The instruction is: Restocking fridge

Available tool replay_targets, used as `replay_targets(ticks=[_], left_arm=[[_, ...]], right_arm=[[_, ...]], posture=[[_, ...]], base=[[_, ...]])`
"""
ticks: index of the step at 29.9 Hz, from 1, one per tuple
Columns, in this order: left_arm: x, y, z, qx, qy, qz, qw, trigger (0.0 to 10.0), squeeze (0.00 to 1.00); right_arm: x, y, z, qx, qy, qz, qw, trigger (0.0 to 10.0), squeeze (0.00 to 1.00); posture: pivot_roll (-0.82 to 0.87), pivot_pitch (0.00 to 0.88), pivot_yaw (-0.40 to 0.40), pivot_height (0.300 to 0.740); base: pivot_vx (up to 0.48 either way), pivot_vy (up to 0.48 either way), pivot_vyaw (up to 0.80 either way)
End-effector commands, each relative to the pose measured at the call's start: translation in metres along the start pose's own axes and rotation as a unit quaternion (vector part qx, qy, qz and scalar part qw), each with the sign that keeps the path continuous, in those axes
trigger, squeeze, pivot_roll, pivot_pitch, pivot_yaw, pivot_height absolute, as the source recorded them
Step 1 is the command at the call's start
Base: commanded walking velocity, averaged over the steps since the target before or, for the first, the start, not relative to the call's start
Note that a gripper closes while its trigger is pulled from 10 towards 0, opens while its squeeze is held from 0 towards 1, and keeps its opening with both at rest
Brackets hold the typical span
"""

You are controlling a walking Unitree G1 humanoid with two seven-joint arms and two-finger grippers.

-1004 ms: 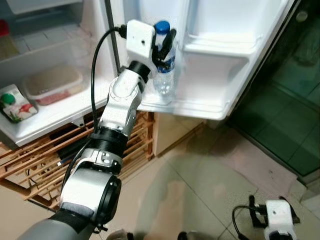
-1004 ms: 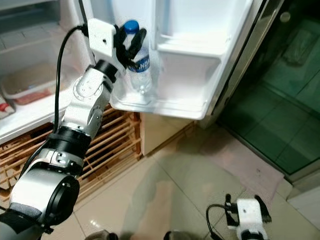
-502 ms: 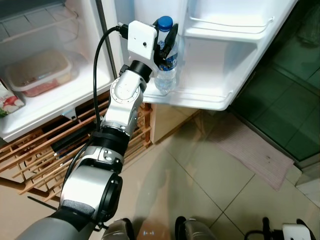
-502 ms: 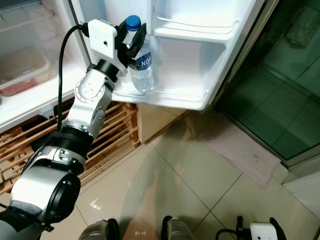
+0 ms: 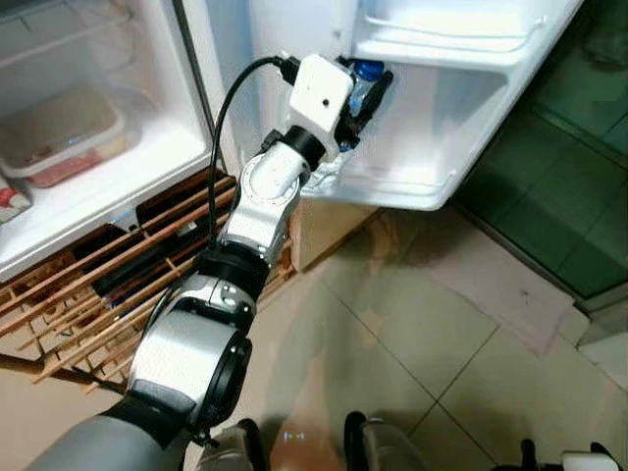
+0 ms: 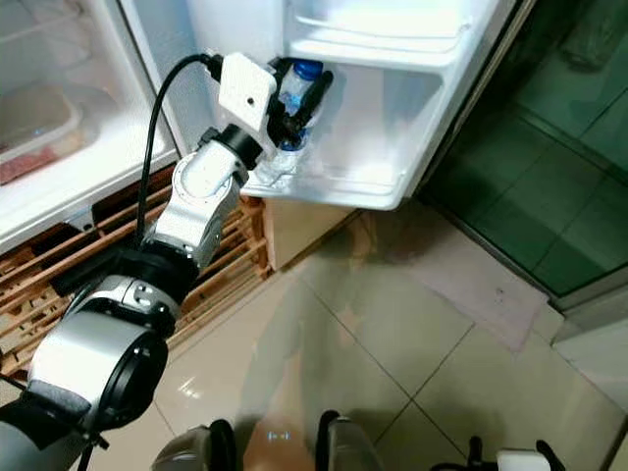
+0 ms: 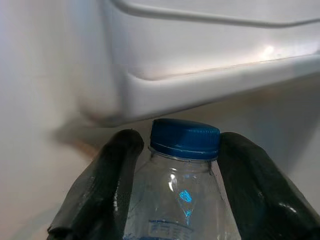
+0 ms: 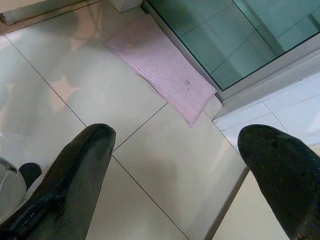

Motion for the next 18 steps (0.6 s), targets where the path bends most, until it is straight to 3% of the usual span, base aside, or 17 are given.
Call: replay_targets(ticks=[1,6,18], left_arm=[[-0.003,-0.028,0.009,-0.059,0.013,0.031,0.998,10.0,1.00],[-0.019,-0.029,0.011,-0.063,0.058,0.082,0.993,10.0,1.00],[-0.026,-0.037,0.019,-0.079,0.068,0.093,0.990,10.0,1.00]], right_arm=[[0.002,-0.007,0.006,-0.017,-0.001,-0.001,1.000,10.0,0.00],[0.002,-0.006,0.003,-0.019,0.004,0.001,1.000,10.0,0.00],[0.005,-0.006,-0.001,-0.020,0.006,0.007,1.000,10.0,0.00]], posture=[[-0.26,0.245,-0.036,0.740],[-0.25,0.225,-0.041,0.740],[-0.24,0.219,-0.047,0.740]], base=[[0.000,0.000,0.00],[0.000,0.000,0.00],[0.000,0.000,0.00]])
Point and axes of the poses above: a point about 5 cm out from each wrist's last joint towards the gripper, its own z axis pointing back from the gripper into the wrist, its own y axis along the axis of the wrist's last joint, x = y × z, the point moved 4 cm from there along -z, pointing out of the wrist towards the gripper, and after that the axes turned 15 degrees about z, right-handed, at the moved point
